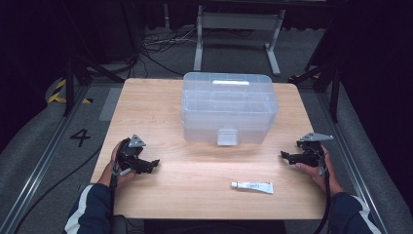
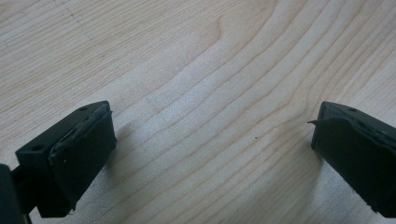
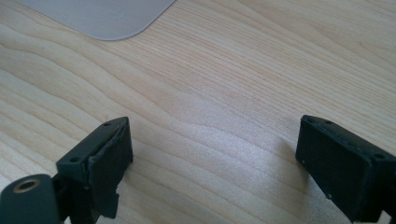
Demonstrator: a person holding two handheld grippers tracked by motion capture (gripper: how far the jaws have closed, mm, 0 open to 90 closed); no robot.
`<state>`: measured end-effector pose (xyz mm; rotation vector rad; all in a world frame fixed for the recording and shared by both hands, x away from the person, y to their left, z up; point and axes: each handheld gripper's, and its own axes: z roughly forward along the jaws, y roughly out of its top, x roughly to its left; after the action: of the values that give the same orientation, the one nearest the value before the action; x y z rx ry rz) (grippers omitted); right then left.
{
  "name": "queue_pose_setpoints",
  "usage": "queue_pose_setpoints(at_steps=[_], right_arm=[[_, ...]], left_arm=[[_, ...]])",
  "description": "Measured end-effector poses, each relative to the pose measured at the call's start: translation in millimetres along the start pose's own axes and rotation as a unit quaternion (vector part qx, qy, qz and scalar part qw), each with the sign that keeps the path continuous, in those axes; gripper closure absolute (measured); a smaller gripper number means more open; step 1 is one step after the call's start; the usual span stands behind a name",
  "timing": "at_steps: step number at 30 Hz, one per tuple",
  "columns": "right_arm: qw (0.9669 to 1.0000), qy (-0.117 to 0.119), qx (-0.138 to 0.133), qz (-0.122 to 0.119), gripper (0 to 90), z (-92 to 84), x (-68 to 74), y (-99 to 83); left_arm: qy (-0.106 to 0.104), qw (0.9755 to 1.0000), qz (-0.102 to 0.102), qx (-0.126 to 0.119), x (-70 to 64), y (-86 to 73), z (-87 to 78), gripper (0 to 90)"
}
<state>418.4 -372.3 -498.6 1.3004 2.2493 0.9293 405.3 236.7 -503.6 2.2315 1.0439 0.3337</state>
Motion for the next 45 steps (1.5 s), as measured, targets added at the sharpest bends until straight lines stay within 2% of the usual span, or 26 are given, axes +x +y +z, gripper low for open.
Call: queue_pose_setpoints(at_steps=[4, 5, 19, 22, 24, 30, 34, 36, 45], right_arm=[[1.0, 0.004, 0.0, -0.002, 10.8, 0.7, -0.9, 0.6], [1.0, 0.004, 0.0, -0.002, 10.8, 0.9, -0.9, 0.8], [1.0, 0.005, 0.001, -0.002, 11.7, -0.7, -1.0, 0.0], [1.0, 0.003, 0.004, -0.005, 18.4, -2.4, -2.2, 1.3], [0.9999, -0.003, 0.004, -0.01, 19.4, -4.0, -1.9, 3.2], [0.9998, 0.001, -0.011, -0.018, 21.4, -10.0, -1.2, 11.0], [0.9992, 0.004, -0.032, -0.025, 23.6, -19.2, -0.2, 22.1], [0.9984, 0.011, -0.047, -0.027, 24.0, -24.8, 1.0, 27.4], [0.9955, 0.006, -0.083, -0.045, 24.8, -42.8, 3.9, 46.9]], left_arm=[[-0.005, 1.0, 0.003, -0.003, 0.5, -1.0, -0.5, 0.0], [-0.008, 0.9999, 0.01, -0.001, 1.4, -1.8, -1.6, 0.0], [-0.011, 0.9999, 0.013, -0.001, 2.0, -2.1, -1.7, 0.0], [-0.011, 0.9999, 0.013, -0.001, 2.0, -2.1, -1.8, 0.0], [-0.01, 0.9999, 0.012, -0.001, 1.8, -2.1, -1.8, 0.0], [-0.008, 0.9999, 0.007, -0.002, 0.7, -2.7, -2.1, 0.3], [-0.007, 1.0, 0.006, -0.001, 0.3, -3.2, -2.8, 0.3], [-0.006, 1.0, 0.006, -0.001, 0.2, -3.2, -2.9, 0.4], [-0.007, 0.9999, 0.007, -0.001, 0.6, -3.1, -2.7, 0.3]])
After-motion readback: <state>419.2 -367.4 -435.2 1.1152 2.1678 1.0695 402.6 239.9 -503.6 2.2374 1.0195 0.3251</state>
